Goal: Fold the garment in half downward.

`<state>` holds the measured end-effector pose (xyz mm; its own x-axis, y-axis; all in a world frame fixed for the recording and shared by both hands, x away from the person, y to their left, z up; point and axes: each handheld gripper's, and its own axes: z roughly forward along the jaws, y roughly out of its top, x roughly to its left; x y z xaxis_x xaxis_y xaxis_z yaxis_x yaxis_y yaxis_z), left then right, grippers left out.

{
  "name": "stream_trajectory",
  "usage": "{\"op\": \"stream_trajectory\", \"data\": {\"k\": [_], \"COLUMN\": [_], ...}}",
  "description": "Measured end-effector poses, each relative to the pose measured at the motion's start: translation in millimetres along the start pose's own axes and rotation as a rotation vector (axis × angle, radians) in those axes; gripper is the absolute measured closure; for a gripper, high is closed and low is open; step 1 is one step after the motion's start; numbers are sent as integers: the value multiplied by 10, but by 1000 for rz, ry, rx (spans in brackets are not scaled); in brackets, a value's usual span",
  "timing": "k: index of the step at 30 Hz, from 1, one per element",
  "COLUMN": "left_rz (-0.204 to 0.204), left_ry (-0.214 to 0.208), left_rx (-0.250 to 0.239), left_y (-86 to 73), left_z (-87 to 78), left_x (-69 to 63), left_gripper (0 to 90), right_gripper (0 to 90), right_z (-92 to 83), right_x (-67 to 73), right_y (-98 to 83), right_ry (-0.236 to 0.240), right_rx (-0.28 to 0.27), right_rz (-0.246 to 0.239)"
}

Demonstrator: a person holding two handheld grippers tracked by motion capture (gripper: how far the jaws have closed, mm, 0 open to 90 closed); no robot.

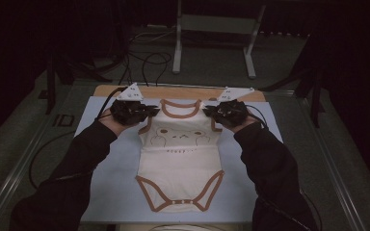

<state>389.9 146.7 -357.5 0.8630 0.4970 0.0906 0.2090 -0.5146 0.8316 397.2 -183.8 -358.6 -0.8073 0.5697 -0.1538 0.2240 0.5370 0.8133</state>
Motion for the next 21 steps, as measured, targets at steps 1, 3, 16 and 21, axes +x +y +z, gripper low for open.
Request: {"op": "stream_trajectory", "data": {"k": [1,3,16,21], "left_rz": [-3,7,23,33], "left_ry": [-6,-7,-20,-39], "left_rx": [-1,0,-12,-12], "left_y": [-11,-33,-196,-267], "left_z": [-4,-17,-102,-147], "left_x": [-25,-74,-365,-484], "left_gripper": [852,852,852,852], "right_gripper": [826,826,826,826], "right_z": [-14,-40,-202,-262], "right_x": [20,58,387,483], "right_y": [-15,-44,-230,-306], "right_ry": [0,2,19,38], "right_rx": [-6,-12,-37,-46], "right_rz": [0,-1,-16,-15]}}
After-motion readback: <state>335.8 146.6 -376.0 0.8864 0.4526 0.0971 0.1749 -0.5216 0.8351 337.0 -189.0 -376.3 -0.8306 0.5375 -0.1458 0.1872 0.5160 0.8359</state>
